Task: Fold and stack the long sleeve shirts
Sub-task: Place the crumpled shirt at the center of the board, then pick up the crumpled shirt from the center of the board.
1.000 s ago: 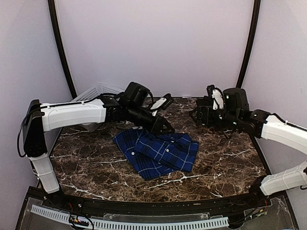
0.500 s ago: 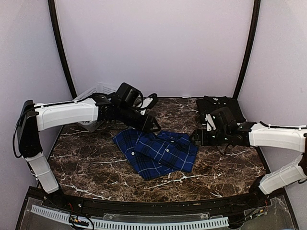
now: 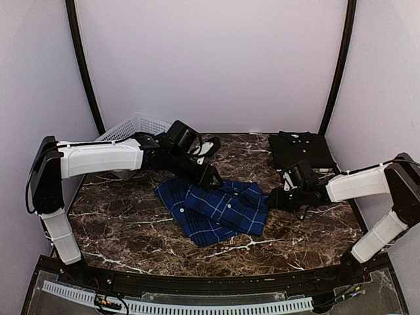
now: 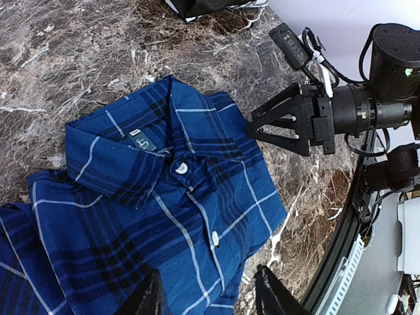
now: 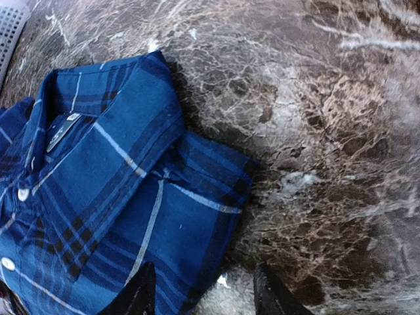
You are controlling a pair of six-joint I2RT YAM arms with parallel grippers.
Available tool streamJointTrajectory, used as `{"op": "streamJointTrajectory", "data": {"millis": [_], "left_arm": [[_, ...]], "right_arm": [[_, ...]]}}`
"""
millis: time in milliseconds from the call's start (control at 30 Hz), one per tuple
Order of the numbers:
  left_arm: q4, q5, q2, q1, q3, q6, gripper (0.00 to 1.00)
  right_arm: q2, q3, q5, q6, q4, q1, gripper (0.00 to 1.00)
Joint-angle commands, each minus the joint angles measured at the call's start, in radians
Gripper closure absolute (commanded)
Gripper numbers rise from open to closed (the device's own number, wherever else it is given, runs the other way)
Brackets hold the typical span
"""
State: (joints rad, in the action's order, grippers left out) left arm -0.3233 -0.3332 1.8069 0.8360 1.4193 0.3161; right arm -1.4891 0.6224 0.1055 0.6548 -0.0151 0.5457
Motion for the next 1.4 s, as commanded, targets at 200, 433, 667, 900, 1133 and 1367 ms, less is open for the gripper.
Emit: {"op": "streamJointTrajectory", "data": {"millis": [200,433,667,900,1133,1367], "left_arm": [[0.011,-0.025,-0.023,0.007,0.012,0.069,0.55],[0.047,-0.080,-0.049,0.028,-0.002,0.084,0.55],[0.097,-0.031,-0.104,0.037,-0.037,0.147,0.52],[0.188,0.079,-0.256,0.027,-0.174,0.324,0.44],[0.096,0.162,-0.270,0.012,-0.221,0.431,0.40],[-0.072,0.346,-0.270,0.012,-0.214,0.469,0.38]], "right_arm": [[-0.055,0.030,0.102,0.013,0.137,0.005,0.89],[0.095,0.144,0.206,-0.079,0.099,0.108,1.00],[0.137,0.237,0.317,-0.181,0.122,0.236,1.00],[0.055,0.292,0.318,-0.225,0.123,0.339,1.00],[-0.032,0.357,0.285,-0.249,0.108,0.407,1.00],[-0.092,0.391,0.245,-0.274,0.070,0.443,1.00]]}}
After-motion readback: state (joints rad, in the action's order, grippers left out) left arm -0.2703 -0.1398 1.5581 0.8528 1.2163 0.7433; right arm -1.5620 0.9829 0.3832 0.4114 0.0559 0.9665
